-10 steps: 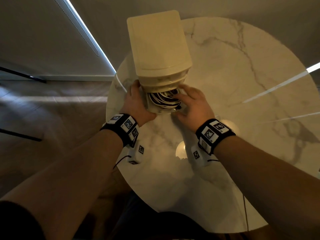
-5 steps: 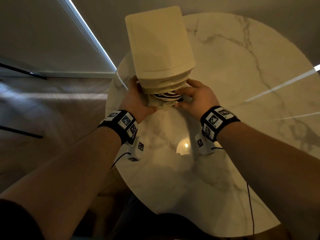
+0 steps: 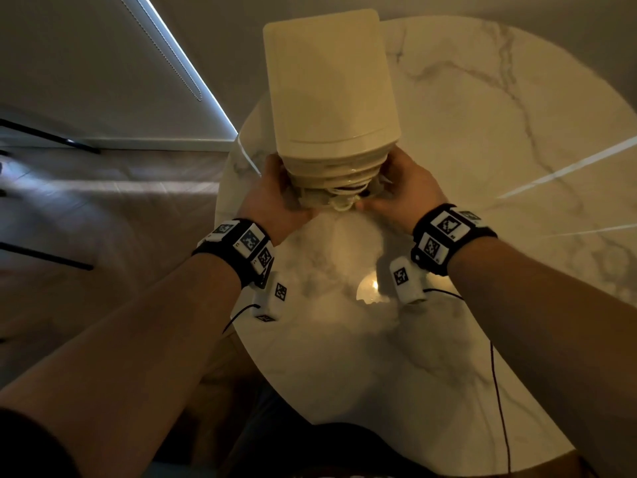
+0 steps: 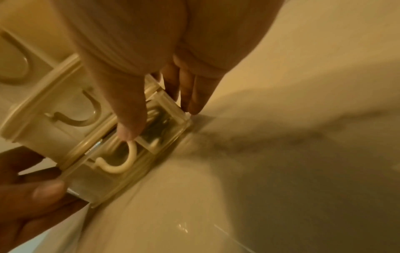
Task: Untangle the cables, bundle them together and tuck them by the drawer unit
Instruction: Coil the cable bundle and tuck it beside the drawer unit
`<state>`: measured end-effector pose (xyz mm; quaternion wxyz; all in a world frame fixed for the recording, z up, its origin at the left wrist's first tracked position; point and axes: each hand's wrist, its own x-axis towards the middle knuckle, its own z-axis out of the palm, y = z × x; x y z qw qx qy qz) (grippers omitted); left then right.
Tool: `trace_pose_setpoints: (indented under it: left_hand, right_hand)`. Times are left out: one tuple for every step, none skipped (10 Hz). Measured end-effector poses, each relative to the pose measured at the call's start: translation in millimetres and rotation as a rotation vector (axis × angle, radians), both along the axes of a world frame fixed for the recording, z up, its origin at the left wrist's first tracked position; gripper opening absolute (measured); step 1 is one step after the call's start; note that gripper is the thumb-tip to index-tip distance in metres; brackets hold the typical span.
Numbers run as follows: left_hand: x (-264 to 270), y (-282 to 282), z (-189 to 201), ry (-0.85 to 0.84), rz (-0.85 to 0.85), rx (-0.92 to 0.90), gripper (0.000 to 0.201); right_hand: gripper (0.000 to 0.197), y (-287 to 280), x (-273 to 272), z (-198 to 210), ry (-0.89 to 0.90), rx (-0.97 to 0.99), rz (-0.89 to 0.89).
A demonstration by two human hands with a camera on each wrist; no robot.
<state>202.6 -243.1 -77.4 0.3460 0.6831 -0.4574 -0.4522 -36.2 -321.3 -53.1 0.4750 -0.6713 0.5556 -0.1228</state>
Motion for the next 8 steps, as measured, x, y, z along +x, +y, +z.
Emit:
trace_pose_setpoints:
  left_hand:
    - [2, -8, -1, 0.025, 0.055, 0.022, 0.069]
    - [3, -10, -3, -0.051, 0.066, 0.052, 0.069]
    - [-1, -9, -3, -0.170, 0.078, 0.026, 0.073]
    - [-8, -11, 0, -0.288, 0.123, 0.005, 0.067]
    - [-12, -13, 0, -0.336, 0.159, -0.015, 0.058]
    - [-17, -12, 4, -0.348, 0.150, 0.011, 0.058]
    - [-20, -4, 10, -0.330, 0.107, 0.017, 0.069]
    - [-26, 19, 28, -0.426, 0.092, 0.107, 0.072]
  right_hand:
    - [0.079, -5, 6, 3, 0.018, -0.031, -0.071]
    - [0.076, -1, 10, 8, 0.050, -0.050, -0.066]
    - [0.070, 4, 12, 9, 0.069, -0.067, -0.074]
    - [0.068, 3, 15, 9, 0.140, -0.122, -0.069]
    - [0.069, 0, 17, 8, 0.199, -0.154, -0.053]
    - [0.068, 0, 17, 9, 0.231, -0.143, -0.043]
    - [0.058, -3, 17, 20, 0.371, -0.142, 0.045]
    - [0.046, 13, -8, 36, 0.450, -0.094, 0.113]
